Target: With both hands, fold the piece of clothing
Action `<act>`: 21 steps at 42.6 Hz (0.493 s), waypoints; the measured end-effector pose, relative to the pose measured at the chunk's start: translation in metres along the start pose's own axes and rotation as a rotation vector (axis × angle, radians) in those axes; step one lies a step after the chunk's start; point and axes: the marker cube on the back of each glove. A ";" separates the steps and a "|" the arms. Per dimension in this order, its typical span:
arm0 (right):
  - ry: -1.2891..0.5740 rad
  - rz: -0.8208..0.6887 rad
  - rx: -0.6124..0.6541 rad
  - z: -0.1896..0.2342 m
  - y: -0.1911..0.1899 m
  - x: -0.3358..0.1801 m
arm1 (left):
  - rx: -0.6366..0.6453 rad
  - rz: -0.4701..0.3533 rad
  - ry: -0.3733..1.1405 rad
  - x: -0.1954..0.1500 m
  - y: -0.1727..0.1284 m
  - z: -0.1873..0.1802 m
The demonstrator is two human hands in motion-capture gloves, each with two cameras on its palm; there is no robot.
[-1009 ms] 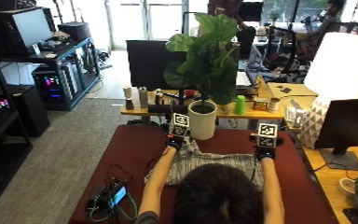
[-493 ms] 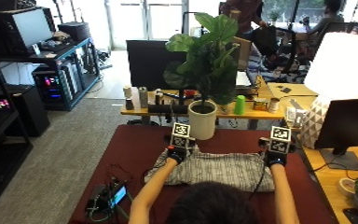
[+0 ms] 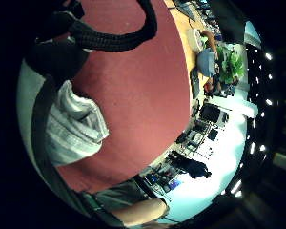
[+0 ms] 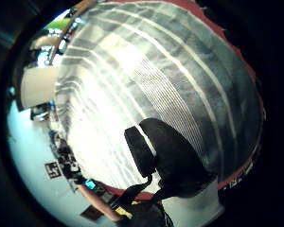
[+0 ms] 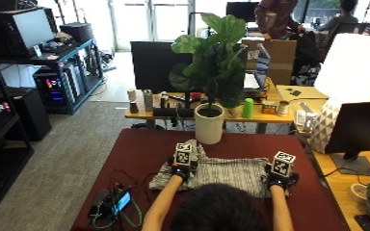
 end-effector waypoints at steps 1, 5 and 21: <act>-0.002 0.012 0.009 0.003 0.000 0.000 | -0.037 -0.001 -0.002 0.000 0.001 0.005; -0.008 0.035 0.010 0.012 0.003 -0.003 | -0.082 0.037 0.021 0.003 0.000 0.014; -0.163 0.066 0.150 0.021 0.003 -0.014 | -0.014 0.045 0.039 -0.002 -0.002 -0.001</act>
